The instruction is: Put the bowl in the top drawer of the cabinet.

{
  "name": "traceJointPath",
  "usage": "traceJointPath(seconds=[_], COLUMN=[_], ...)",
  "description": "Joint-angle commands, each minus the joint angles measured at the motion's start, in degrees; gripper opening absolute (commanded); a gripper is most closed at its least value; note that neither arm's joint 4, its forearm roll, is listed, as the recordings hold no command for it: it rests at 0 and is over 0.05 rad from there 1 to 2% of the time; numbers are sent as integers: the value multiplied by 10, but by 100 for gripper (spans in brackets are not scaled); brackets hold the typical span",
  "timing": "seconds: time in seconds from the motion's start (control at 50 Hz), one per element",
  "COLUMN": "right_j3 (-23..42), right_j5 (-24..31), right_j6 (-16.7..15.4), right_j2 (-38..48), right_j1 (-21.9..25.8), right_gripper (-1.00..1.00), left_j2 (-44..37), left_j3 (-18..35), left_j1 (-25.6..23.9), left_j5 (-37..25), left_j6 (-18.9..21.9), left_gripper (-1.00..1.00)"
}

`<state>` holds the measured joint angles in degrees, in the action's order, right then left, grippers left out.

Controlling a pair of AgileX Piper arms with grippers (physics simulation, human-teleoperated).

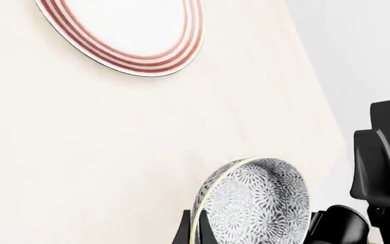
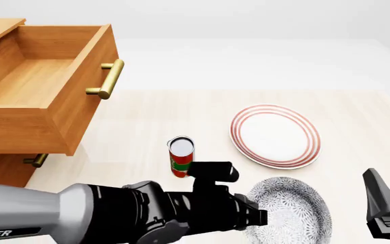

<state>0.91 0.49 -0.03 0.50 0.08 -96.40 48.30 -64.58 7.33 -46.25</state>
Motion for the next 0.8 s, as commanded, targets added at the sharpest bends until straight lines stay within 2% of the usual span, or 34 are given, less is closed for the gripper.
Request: traceJointPath(seconds=[0.02,0.5,0.8], right_j3=[0,0,0], right_j5=[0,0,0], right_j6=[0,0,0], right_j2=[0,0,0], right_j1=[0,0,0], right_gripper=[100,100,100], left_j2=[29,97,155], left_j3=[2,22,48], left_j1=[13,42,64], left_j5=[-13,-70,-128], left_j6=[9,43,60], left_gripper=[-100,-100,-100])
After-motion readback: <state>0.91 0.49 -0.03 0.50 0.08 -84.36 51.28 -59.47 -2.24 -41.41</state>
